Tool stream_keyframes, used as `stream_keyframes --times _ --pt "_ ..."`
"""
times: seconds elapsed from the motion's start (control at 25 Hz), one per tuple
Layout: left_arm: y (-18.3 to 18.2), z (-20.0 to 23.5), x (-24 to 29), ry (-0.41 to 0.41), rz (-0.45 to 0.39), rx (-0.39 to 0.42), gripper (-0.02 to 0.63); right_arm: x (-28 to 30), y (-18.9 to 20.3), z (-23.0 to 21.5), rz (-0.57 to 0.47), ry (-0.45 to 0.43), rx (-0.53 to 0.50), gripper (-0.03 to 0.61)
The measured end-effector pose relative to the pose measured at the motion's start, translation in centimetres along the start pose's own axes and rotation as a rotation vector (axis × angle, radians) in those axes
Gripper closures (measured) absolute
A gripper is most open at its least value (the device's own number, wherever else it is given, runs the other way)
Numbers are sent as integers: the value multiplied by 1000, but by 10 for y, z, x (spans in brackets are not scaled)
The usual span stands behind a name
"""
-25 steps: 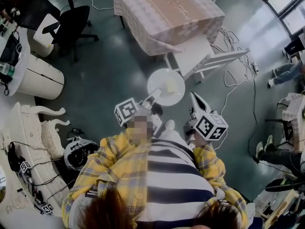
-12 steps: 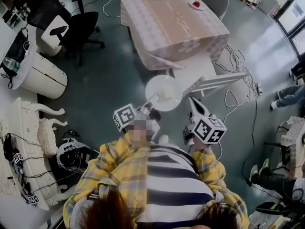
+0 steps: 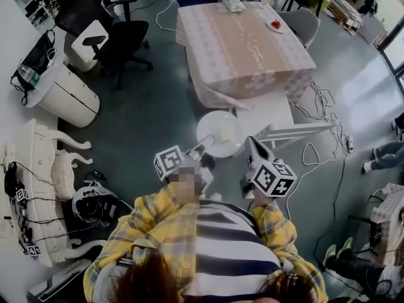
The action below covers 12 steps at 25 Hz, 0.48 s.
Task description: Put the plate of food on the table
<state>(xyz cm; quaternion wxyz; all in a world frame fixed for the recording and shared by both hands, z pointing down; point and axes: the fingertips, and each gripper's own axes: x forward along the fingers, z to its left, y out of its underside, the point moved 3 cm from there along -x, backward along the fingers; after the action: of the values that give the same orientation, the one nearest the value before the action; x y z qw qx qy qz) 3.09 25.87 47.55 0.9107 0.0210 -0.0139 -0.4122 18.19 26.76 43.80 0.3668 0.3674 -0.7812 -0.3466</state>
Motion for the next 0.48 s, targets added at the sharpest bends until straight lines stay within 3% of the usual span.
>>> stream_keyframes --times 0.48 --pt "-73 13 57 1 66 -22 609 79 -27 0 10 68 3 583"
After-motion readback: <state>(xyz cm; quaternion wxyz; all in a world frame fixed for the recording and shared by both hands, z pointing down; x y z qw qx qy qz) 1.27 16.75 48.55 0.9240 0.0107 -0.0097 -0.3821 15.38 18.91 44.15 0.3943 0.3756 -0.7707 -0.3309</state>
